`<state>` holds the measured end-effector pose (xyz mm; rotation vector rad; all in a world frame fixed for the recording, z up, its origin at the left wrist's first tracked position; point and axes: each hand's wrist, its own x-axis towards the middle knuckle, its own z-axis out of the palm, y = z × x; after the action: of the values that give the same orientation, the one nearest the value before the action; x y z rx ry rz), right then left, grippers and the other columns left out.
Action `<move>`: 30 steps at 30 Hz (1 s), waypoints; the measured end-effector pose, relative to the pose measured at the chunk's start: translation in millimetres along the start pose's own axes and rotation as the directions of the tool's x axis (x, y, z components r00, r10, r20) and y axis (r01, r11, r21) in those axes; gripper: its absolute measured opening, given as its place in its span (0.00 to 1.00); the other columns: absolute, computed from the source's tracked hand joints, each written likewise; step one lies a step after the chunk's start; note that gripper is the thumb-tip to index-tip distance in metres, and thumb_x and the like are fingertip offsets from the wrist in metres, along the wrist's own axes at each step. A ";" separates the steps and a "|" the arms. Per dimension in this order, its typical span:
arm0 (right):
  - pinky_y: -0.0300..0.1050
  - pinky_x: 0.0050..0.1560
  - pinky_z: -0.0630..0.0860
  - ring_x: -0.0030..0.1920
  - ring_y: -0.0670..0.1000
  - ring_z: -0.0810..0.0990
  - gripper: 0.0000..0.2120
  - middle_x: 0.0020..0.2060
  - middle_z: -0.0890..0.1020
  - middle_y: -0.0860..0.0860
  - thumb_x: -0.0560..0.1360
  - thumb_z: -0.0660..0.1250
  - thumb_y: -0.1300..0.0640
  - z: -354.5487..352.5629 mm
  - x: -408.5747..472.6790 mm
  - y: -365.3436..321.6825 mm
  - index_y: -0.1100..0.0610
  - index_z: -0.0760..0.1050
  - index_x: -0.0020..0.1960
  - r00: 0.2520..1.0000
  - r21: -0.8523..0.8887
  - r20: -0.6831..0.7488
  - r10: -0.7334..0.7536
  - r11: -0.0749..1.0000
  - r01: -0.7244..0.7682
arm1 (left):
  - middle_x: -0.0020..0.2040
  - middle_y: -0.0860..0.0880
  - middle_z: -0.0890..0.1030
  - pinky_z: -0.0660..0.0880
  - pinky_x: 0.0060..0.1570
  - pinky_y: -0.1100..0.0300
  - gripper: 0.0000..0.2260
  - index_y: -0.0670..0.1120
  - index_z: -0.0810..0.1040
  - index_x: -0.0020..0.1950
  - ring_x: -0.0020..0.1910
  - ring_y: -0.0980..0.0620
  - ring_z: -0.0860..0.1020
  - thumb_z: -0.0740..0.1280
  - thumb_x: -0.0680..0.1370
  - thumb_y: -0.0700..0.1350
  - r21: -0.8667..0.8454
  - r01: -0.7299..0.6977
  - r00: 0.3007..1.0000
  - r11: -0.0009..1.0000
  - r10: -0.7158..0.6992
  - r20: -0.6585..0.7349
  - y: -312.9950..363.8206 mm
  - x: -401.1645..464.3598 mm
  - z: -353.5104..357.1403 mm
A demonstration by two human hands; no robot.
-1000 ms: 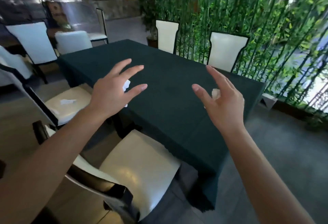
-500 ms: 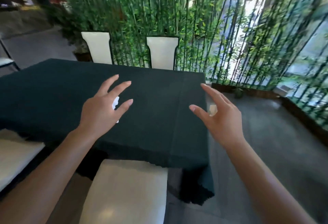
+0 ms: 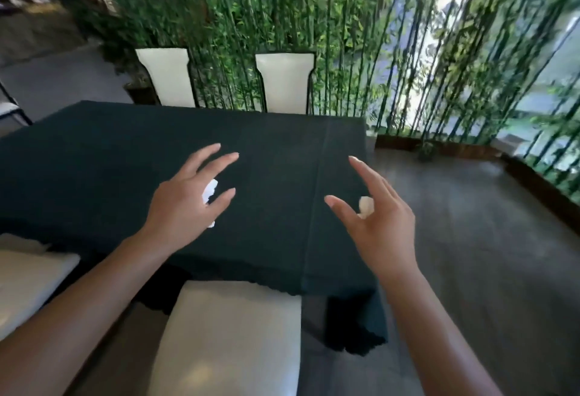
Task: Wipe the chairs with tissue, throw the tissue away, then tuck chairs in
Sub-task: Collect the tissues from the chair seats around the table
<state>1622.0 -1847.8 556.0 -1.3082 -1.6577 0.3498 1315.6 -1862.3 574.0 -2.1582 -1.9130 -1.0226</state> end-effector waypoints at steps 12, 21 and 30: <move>0.25 0.55 0.70 0.49 0.28 0.76 0.30 0.58 0.77 0.33 0.72 0.75 0.41 21.9 -5.8 -22.1 0.38 0.72 0.73 0.976 0.024 -0.170 0.132 0.991 -0.130 | 0.77 0.64 0.65 0.73 0.48 0.59 0.25 0.62 0.73 0.73 0.58 0.65 0.73 0.74 0.77 0.51 -0.091 -0.124 0.990 0.988 0.130 0.059 -40.7 46.7 3.5; 0.32 0.56 0.76 0.49 0.37 0.82 0.32 0.59 0.81 0.36 0.71 0.72 0.36 107.9 -18.4 -113.0 0.36 0.70 0.73 0.974 -0.063 -0.186 0.129 0.988 -0.142 | 0.77 0.63 0.65 0.76 0.52 0.55 0.25 0.61 0.72 0.74 0.59 0.65 0.73 0.72 0.78 0.51 -0.217 -0.123 0.990 0.968 0.135 0.040 -146.9 49.3 -40.8; 0.43 0.56 0.79 0.43 0.41 0.81 0.30 0.50 0.86 0.50 0.73 0.72 0.36 142.6 -27.6 -160.4 0.35 0.69 0.73 0.987 -0.166 -0.145 0.069 0.982 -0.092 | 0.77 0.62 0.66 0.76 0.61 0.44 0.24 0.62 0.72 0.73 0.58 0.68 0.72 0.72 0.78 0.52 -0.290 -0.071 0.997 0.954 0.076 0.006 -198.5 30.8 -73.8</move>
<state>1411.2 -1887.7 585.0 -1.4969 -1.5478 0.1619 1104.4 -1828.2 575.7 -2.3737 -1.7686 -1.3498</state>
